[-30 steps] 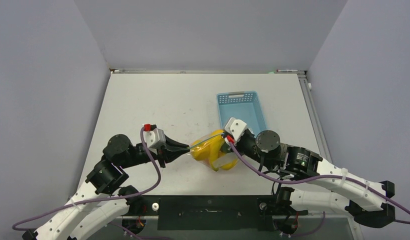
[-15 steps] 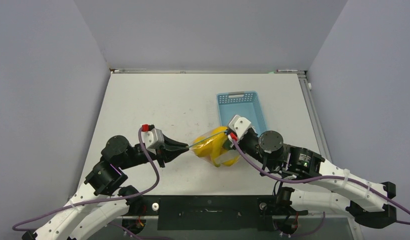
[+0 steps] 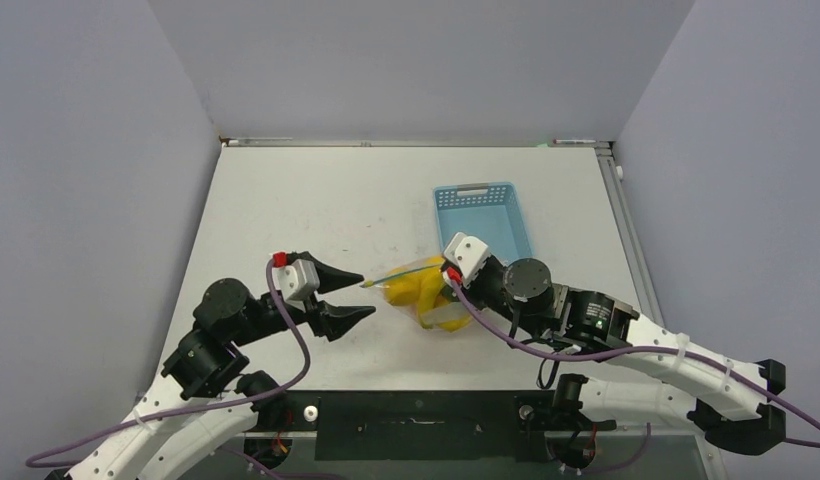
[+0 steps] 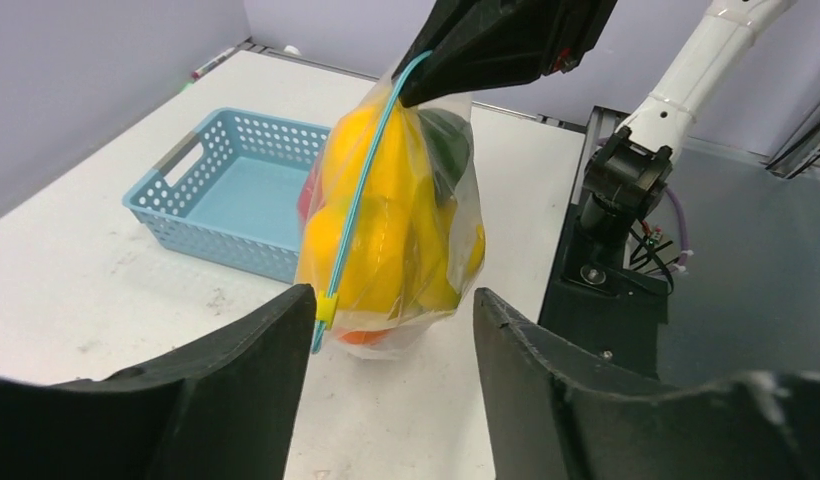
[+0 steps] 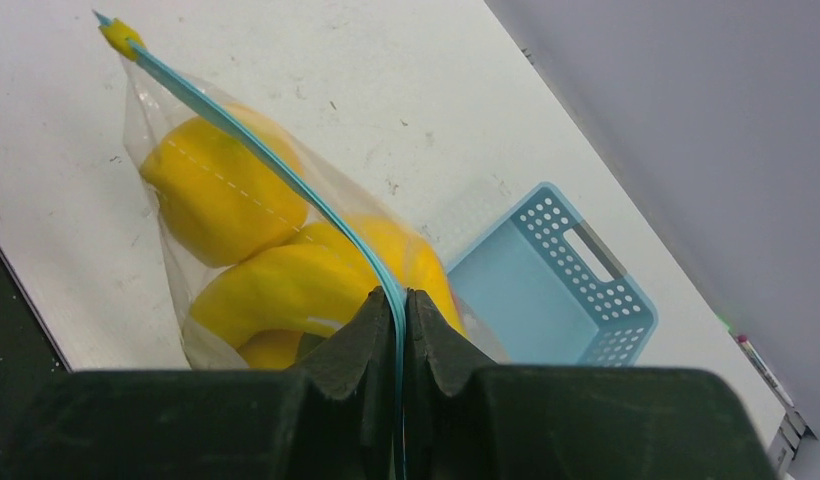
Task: Place the food in the zip-top bag and seal the zipper
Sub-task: Zip the zipper food storage bag at the center of the board.
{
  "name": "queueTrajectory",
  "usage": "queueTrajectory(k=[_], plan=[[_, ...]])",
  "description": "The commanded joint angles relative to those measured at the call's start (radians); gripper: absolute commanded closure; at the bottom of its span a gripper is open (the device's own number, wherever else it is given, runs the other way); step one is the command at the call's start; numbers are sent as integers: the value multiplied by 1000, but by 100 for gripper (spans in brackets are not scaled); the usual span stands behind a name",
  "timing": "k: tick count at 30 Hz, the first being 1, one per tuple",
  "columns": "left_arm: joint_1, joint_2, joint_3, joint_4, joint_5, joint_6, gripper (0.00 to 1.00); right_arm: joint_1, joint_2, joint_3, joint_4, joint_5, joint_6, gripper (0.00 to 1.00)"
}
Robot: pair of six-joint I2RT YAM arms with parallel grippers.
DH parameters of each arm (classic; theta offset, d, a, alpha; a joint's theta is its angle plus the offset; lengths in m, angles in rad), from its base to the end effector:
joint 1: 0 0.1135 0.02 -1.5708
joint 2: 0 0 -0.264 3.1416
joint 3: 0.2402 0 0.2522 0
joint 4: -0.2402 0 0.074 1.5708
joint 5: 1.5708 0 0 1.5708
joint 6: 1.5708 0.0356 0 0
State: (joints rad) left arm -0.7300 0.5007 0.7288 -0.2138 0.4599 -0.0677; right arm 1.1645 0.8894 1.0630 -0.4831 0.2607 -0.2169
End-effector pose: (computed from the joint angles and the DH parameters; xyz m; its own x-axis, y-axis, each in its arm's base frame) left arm 0.0784 -0.0914 0.3556 -0.0522 -0.0347 -0.9980 0.9269 0.3703 -0.0613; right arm 0.0827 0.1690 0.3869 0.0526 -0.4039 -0.9133 -0.7979 0.5329 -0.2816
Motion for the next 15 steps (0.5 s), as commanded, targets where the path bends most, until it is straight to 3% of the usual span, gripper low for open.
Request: queueTrajectory(k=[1, 7, 15], plan=[[7, -30, -5, 10, -55, -9, 40, -5, 22, 59, 30, -49, -25, 95], [7, -42, -10, 14, -80, -9, 26, -5, 49, 64, 9, -136, -31, 95], [7, -45, -19, 22, -52, -11, 16, -5, 77, 63, -3, -301, -36, 95]])
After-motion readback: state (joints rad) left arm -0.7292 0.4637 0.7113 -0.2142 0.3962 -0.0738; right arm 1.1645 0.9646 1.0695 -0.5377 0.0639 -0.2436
